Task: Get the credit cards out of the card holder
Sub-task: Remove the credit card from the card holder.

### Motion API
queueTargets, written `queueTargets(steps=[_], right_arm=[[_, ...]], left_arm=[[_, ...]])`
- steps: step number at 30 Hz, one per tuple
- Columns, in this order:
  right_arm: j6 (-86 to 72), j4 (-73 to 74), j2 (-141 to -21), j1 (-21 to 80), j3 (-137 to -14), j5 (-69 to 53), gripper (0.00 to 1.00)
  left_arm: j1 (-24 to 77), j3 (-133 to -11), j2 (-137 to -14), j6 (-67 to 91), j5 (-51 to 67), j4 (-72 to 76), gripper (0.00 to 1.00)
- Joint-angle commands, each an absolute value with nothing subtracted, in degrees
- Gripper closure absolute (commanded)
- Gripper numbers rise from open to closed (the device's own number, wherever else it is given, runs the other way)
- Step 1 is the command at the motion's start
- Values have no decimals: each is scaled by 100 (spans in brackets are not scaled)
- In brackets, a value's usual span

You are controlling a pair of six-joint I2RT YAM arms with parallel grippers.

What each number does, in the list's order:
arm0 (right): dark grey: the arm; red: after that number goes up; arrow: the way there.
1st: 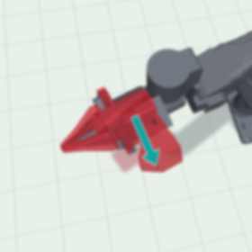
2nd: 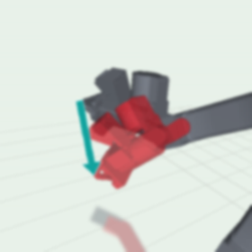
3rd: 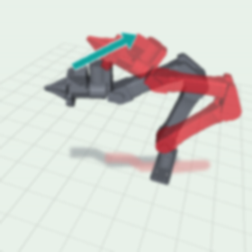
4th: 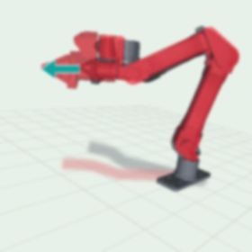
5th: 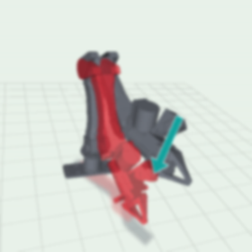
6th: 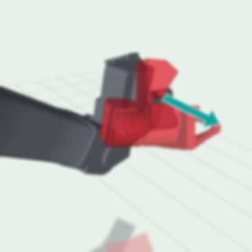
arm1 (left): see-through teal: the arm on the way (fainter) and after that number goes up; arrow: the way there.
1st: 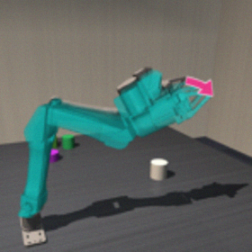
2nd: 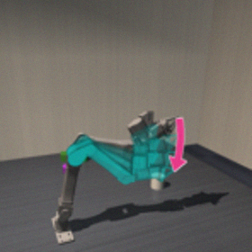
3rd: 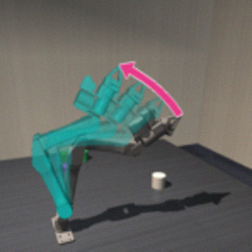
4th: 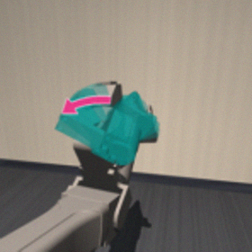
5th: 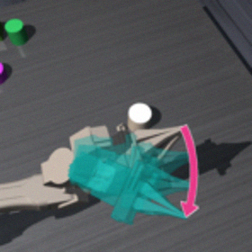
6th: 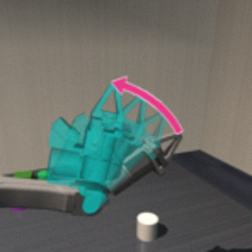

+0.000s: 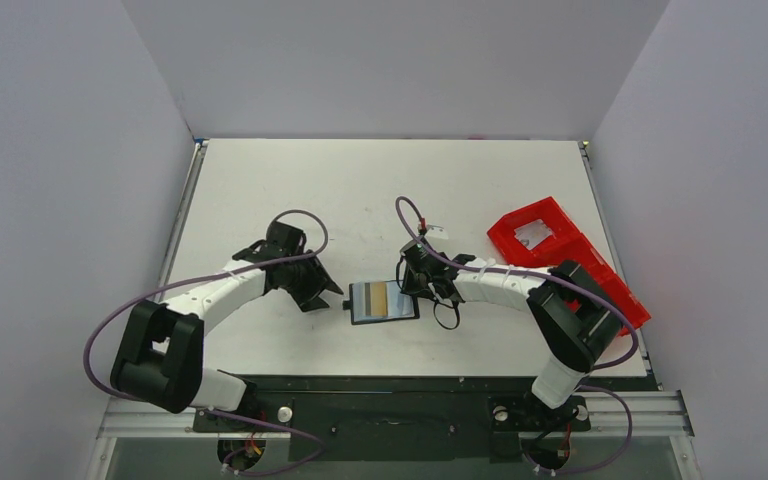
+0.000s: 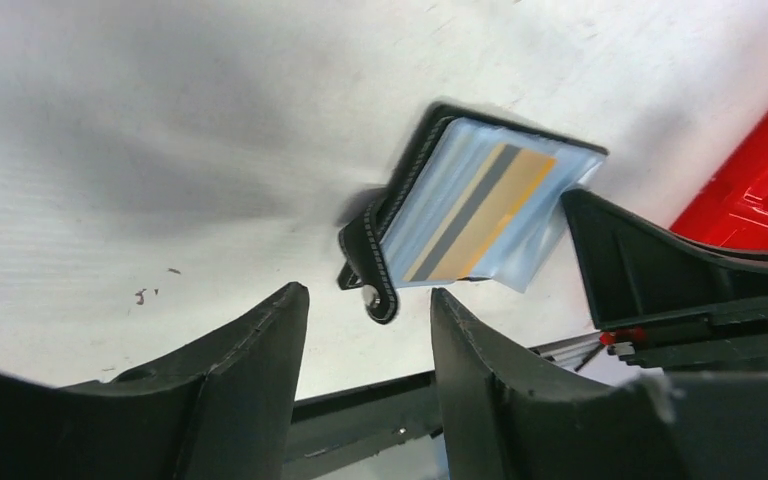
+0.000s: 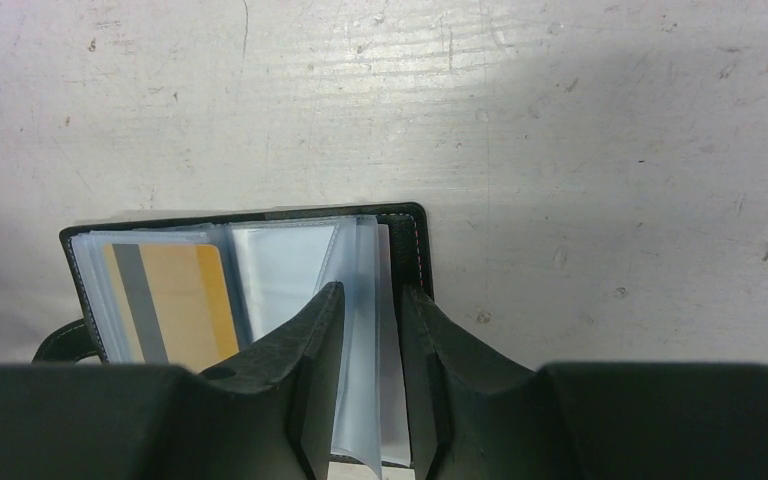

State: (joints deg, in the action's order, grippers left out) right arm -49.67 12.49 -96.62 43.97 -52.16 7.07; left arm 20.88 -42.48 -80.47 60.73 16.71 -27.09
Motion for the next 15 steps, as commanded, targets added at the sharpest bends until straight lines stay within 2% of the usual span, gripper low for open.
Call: queueTargets(steps=[1,7,15], right_arm=[[-4852,1419,-9406,4441,-5227,951,76],[-4856,1432,-9354,4442,-5221,949,76],[-4860,1523,-9097,4419,-5211,990,76]], left_arm=[[2160,-5125,-7738,5308,1121,-3262,54],[2673,-5928,-7784,4954,905,-3427,53],[3191,-5844,-8737,5191,1564,-2510,78]])
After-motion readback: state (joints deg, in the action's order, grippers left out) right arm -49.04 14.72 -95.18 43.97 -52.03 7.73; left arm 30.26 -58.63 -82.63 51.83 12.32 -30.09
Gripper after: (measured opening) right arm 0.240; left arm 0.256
